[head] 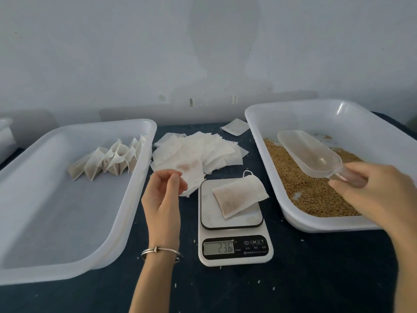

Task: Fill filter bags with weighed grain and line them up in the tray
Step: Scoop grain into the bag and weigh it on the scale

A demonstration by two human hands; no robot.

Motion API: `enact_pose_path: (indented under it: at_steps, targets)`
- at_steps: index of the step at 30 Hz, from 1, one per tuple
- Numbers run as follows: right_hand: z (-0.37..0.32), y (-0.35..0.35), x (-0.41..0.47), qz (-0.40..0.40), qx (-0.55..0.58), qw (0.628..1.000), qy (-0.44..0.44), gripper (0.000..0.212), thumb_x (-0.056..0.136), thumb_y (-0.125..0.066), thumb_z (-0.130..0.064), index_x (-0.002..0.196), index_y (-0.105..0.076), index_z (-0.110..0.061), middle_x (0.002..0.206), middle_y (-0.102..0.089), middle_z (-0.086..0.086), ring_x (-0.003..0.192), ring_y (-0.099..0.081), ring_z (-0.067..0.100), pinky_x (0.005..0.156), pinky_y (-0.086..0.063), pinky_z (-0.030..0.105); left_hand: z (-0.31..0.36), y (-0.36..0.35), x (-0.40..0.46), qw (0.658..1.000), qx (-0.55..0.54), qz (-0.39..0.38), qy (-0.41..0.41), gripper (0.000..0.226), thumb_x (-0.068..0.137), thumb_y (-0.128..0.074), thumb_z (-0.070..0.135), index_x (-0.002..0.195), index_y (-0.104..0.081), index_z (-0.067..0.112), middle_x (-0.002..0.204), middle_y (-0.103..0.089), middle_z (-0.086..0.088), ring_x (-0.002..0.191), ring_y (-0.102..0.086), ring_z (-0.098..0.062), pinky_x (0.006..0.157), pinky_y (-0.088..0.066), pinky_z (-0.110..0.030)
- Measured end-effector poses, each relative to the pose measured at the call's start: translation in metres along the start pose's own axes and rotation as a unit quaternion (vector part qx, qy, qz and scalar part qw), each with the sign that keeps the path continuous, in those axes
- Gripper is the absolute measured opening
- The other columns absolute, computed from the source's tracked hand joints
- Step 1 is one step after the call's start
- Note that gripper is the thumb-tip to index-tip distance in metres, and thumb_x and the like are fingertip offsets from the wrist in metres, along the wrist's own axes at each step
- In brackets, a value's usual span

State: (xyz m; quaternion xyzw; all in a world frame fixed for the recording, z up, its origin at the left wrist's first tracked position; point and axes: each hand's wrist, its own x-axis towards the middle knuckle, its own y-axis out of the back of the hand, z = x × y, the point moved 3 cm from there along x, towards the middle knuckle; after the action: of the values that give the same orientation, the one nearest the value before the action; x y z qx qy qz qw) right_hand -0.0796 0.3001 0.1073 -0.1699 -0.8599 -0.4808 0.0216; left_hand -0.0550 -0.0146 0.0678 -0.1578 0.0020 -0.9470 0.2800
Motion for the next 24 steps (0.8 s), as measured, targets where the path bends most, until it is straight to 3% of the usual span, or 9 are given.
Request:
enact_pose_path:
  at_steps: [2,5,8,11,13,16,18,21,24]
  targets:
    - [0.002,0.0,0.002,-0.006,-0.005,1.0,0.003,0.02,0.078,-0.073,-0.028,0.097,-0.067,-0.029,0.071,-0.044,-0.028,0.071,-0.046,0.011,0.067,-0.037,0.031,-0.001,-0.001,-0.001,1.0,0.0,-0.007,-0.003,0.01,0.089,-0.052,0.017,0.084,-0.061,0.014,0.069,-0.06,0.003,0.068,-0.057,-0.006,0.071,-0.052,-0.025]
    - [0.005,0.006,0.017,-0.057,-0.084,0.995,-0.003,0.016,0.078,-0.073,-0.028,0.077,-0.058,-0.034,0.068,-0.055,-0.016,0.062,-0.051,0.01,0.06,-0.043,0.029,0.0,-0.011,-0.002,0.997,0.048,-0.05,-0.025,0.014,0.09,-0.056,0.008,0.084,-0.061,0.02,0.072,-0.061,0.005,0.068,-0.058,-0.003,0.064,-0.048,-0.014]
    - [0.005,0.011,0.048,-0.117,-0.246,0.962,-0.024,0.003,0.08,-0.068,-0.027,0.08,-0.065,-0.028,0.078,-0.062,-0.001,0.071,-0.059,0.021,0.077,-0.052,0.042,0.003,-0.037,-0.001,0.975,0.141,-0.157,-0.067,0.02,0.089,-0.058,0.009,0.092,-0.059,0.028,0.072,-0.057,0.008,0.066,-0.052,0.001,0.057,-0.043,-0.013]
    - [-0.005,0.013,0.065,-0.16,-0.37,0.915,-0.001,0.009,0.085,-0.06,-0.023,0.079,-0.066,-0.026,0.075,-0.064,-0.004,0.073,-0.06,0.017,0.088,-0.046,0.038,0.006,-0.072,0.003,0.918,0.254,-0.267,-0.146,0.023,0.093,-0.052,0.014,0.105,-0.06,0.031,0.077,-0.049,0.01,0.066,-0.046,-0.002,0.062,-0.039,-0.012]
    - [-0.011,0.008,0.063,-0.182,-0.435,0.881,0.034,0.013,0.086,-0.06,-0.025,0.076,-0.065,-0.029,0.071,-0.062,-0.01,0.071,-0.058,0.01,0.084,-0.038,0.031,0.004,-0.095,0.005,0.866,0.337,-0.323,-0.177,0.026,0.096,-0.045,0.018,0.111,-0.062,0.03,0.083,-0.048,0.007,0.071,-0.049,-0.005,0.065,-0.042,-0.019]
    - [-0.011,-0.001,0.055,-0.222,-0.421,0.876,0.082,0.014,0.087,-0.059,-0.028,0.078,-0.07,-0.031,0.07,-0.062,-0.013,0.07,-0.059,0.007,0.077,-0.042,0.029,-0.003,-0.121,0.005,0.783,0.462,-0.374,-0.183,0.03,0.097,-0.036,0.023,0.111,-0.062,0.03,0.093,-0.054,0.002,0.085,-0.054,-0.018,0.065,-0.039,-0.029]
    - [-0.005,-0.002,0.054,-0.249,-0.377,0.888,0.084,0.016,0.087,-0.059,-0.027,0.077,-0.071,-0.03,0.071,-0.064,-0.013,0.07,-0.062,0.006,0.076,-0.049,0.027,-0.007,-0.13,0.003,0.751,0.514,-0.37,-0.188,0.028,0.096,-0.034,0.028,0.101,-0.062,0.023,0.091,-0.055,0.001,0.086,-0.057,-0.022,0.063,-0.034,-0.029]
    - [0.013,0.0,0.056,-0.304,-0.287,0.906,0.067,0.014,0.084,-0.064,-0.021,0.085,-0.072,-0.032,0.087,-0.071,-0.012,0.085,-0.067,0.005,0.067,-0.05,0.018,-0.006,-0.129,0.002,0.775,0.512,-0.323,-0.183,0.021,0.094,-0.036,0.032,0.088,-0.05,0.018,0.078,-0.055,0.001,0.073,-0.056,-0.024,0.057,-0.033,-0.029]
    - [0.027,0.007,0.057,-0.334,-0.197,0.921,0.046,0.025,0.078,-0.071,-0.017,0.091,-0.069,-0.038,0.098,-0.065,-0.021,0.093,-0.063,0.005,0.086,-0.052,0.029,0.003,-0.111,0.003,0.824,0.48,-0.25,-0.168,0.024,0.093,-0.04,0.032,0.072,-0.042,0.021,0.063,-0.051,0.004,0.057,-0.046,-0.018,0.048,-0.029,-0.027]
